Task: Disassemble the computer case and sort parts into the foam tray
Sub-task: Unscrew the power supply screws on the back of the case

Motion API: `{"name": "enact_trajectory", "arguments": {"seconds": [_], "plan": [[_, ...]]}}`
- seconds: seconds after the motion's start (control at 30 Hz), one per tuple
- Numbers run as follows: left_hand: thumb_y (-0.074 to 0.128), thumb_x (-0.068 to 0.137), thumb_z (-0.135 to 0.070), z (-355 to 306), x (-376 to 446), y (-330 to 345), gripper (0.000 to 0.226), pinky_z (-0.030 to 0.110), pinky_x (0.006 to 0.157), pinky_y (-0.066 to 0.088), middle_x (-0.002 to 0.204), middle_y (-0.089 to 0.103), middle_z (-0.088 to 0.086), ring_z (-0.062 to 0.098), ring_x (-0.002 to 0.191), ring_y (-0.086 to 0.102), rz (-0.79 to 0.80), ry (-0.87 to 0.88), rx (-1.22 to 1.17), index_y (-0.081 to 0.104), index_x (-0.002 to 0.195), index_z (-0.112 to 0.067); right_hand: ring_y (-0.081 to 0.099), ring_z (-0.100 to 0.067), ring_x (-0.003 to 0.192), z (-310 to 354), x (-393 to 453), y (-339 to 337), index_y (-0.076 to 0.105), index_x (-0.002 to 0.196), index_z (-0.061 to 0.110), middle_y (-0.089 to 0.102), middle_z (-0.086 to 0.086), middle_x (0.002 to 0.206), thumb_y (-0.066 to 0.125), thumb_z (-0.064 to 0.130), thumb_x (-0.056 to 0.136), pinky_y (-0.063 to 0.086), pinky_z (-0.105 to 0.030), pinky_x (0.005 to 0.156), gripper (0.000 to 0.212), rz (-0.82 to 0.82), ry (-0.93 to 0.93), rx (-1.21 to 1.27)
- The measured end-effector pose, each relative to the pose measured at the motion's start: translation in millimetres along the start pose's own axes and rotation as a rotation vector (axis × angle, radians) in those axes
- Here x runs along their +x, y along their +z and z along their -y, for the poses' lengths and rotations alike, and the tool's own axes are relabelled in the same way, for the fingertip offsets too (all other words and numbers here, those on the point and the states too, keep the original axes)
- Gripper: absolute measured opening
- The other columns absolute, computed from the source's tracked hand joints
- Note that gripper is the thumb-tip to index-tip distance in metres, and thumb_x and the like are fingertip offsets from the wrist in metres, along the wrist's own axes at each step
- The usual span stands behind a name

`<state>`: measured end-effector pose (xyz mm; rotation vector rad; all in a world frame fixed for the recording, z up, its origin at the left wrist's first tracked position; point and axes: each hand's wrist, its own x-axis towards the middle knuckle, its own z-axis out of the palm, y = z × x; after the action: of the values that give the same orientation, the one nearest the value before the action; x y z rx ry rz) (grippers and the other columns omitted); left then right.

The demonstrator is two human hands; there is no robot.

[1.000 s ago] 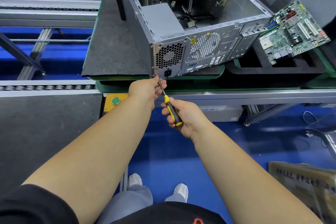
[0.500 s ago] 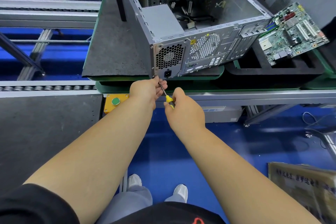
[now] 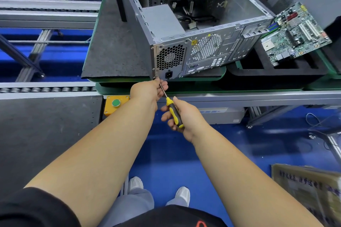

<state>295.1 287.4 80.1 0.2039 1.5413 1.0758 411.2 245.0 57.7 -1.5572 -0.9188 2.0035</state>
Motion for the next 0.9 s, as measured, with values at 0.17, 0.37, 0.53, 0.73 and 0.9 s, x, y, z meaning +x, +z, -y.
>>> {"name": "enact_trajectory", "arguments": {"seconds": [0.17,0.37,0.53,0.73,0.9], "plan": [[0.045,0.104,-0.019,0.9,-1.9,-1.2,0.029,0.015,0.061,0.046,0.121,0.067,0.009,0.016,0.109,0.065,-0.012,0.012,-0.029,0.056,0.078,-0.013,0.047,-0.012,0.046,-2.4,-1.6,2.1,0.066,0.094,0.009,0.063,-0.001,0.06,0.04,0.031,0.106,0.037,-0.021,0.043,0.036,0.033,0.002,0.148],[0.045,0.103,-0.02,2.8,0.1,-2.5,0.027,0.017,0.068,0.049,0.121,0.067,0.011,0.01,0.082,0.066,0.007,0.027,-0.063,0.057,0.081,-0.012,0.044,-0.013,0.047,1.8,-3.3,6.7,0.062,0.091,0.012,0.063,0.001,0.059,0.048,0.033,0.103,0.035,-0.026,0.048,0.028,-0.069,-0.062,-0.045],[0.046,0.103,-0.019,2.6,-3.9,-2.5,0.025,0.016,0.065,0.051,0.12,0.068,0.012,0.016,0.095,0.069,0.005,0.024,-0.082,0.058,0.083,-0.01,0.048,-0.013,0.051,0.5,-1.7,8.1,0.056,0.088,0.018,0.067,0.005,0.063,0.055,0.035,0.097,0.039,-0.029,0.053,0.019,-0.198,-0.238,-0.32],[0.048,0.102,-0.02,0.5,-5.9,-3.1,0.022,0.014,0.059,0.051,0.119,0.068,0.01,0.017,0.11,0.066,0.007,-0.016,-0.096,0.06,0.088,-0.009,0.054,-0.016,0.063,-1.3,-3.5,13.4,0.041,0.082,0.025,0.057,0.005,0.07,0.057,0.039,0.094,0.039,-0.033,0.05,0.024,-0.367,-0.43,-0.801],[0.048,0.102,-0.021,0.7,-1.0,-2.7,0.027,0.018,0.076,0.05,0.105,0.066,0.006,0.009,0.076,0.063,0.023,-0.023,-0.079,0.058,0.079,-0.011,0.043,-0.015,0.059,0.6,-5.9,14.1,0.03,0.092,0.023,0.048,0.006,0.073,0.054,0.032,0.096,0.022,-0.028,0.045,0.027,-0.507,-0.561,-1.155]]}}
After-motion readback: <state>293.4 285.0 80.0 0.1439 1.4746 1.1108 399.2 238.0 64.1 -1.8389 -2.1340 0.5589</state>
